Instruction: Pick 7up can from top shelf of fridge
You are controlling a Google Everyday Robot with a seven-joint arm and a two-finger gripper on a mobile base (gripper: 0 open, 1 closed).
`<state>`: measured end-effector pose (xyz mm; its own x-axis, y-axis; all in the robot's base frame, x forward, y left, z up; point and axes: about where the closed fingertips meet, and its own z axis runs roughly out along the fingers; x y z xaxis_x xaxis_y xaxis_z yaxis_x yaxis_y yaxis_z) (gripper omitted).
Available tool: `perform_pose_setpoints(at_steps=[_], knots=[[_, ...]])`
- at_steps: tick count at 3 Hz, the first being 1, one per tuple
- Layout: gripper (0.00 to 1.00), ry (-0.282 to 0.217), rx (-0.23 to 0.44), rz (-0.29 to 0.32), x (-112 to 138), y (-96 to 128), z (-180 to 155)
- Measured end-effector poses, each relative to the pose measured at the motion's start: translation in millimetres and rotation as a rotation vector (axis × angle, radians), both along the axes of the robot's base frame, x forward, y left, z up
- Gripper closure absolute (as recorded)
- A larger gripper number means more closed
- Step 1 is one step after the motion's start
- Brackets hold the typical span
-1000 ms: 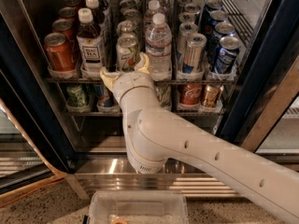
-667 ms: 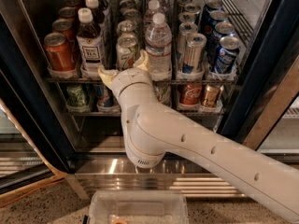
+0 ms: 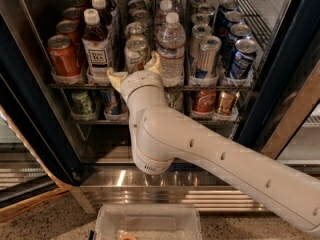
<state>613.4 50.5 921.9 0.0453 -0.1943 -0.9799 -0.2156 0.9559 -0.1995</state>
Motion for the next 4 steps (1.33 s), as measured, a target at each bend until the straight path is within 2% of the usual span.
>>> perform_pose_setpoints(at_steps=[2, 4], knots=[[0.26, 0.002, 0.005, -0.057, 15, -14, -3], [0.25, -0.004, 0.008, -0.037, 40, 2, 1]])
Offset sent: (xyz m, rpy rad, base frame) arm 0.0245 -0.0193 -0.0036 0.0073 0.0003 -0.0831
